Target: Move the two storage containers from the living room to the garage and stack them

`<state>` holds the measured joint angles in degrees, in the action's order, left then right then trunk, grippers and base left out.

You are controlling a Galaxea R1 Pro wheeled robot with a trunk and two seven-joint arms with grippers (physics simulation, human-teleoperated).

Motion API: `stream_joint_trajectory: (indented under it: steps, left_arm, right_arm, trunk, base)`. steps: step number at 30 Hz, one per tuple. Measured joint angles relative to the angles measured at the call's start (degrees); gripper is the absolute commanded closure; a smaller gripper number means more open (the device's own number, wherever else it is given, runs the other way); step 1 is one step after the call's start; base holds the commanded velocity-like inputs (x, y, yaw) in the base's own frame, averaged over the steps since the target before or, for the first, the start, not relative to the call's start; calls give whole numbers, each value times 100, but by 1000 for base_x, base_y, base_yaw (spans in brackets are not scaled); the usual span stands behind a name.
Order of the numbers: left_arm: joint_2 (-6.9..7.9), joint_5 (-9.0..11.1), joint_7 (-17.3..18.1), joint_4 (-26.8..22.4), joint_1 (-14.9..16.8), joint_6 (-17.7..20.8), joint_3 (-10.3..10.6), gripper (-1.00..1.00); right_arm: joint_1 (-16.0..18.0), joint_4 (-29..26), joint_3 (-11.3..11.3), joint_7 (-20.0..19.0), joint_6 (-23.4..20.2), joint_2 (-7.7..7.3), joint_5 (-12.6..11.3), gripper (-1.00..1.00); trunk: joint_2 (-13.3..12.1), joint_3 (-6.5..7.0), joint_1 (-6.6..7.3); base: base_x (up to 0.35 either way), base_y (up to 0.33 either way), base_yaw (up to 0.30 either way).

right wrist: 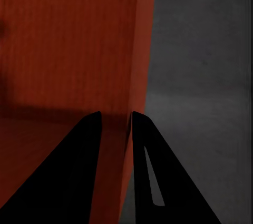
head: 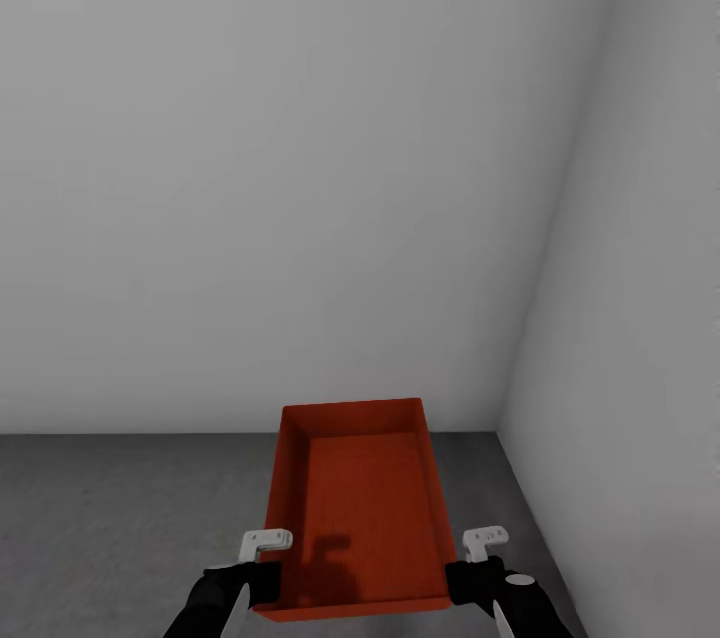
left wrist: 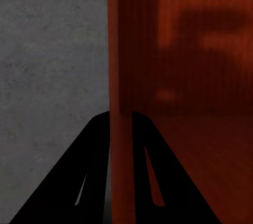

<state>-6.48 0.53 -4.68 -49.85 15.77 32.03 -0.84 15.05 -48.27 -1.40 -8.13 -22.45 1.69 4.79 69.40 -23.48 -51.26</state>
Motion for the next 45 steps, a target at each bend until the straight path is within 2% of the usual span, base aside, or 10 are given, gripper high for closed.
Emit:
stream_joint_trajectory:
  steps: [27, 45]
  left_arm:
    - [-2, 1, -2, -2, 0, 5, 0, 100]
    - [-2, 2, -1, 0, 0, 6, 0, 100]
  right_arm:
    - [0, 2, 0, -10, 2, -6, -4, 100]
    - [0, 3, -1, -11, 1, -7, -6, 100]
  trunk:
    - [0, 0, 0]
    - [721, -323, -395]
  base:
    - [0, -9, 0]
    - [0, 0, 0]
